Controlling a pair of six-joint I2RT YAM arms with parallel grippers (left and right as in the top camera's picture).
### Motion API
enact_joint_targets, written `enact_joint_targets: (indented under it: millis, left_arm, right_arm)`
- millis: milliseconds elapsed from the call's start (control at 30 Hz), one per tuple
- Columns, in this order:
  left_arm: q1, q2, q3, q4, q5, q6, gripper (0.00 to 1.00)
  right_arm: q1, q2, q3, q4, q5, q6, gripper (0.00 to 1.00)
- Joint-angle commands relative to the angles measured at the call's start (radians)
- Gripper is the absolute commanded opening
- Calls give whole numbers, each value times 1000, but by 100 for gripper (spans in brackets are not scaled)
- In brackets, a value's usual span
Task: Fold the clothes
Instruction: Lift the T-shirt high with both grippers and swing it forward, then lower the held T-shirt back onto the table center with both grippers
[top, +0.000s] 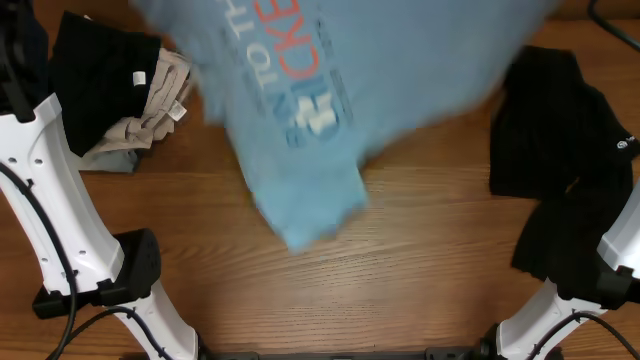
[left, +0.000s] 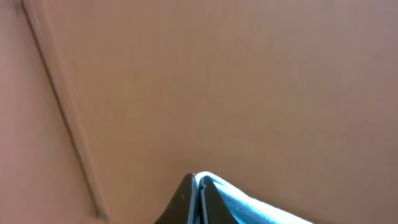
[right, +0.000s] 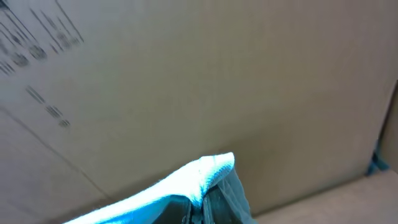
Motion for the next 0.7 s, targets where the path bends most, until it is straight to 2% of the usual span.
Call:
enact_joint_targets:
  millis: [0,233,433,533,667]
  left_arm:
    - [8,-40,23,43,-16,36,4]
    - [8,-41,23,-80,10,70,4]
    - [8,-25,0,-352,10,81,4]
    - [8,6,-33,-539,17,80,4]
    - [8,35,-60,-669,61,55,4]
  right_arm:
    - [-14,-26,14,10,47,39,4]
    - [-14,60,14,-129,43,38,4]
    - [-14,183,14,-264,42,35,4]
    - [-14,238,14,-336,15,21,4]
    - [-14,249,14,-421,-3,-8,4]
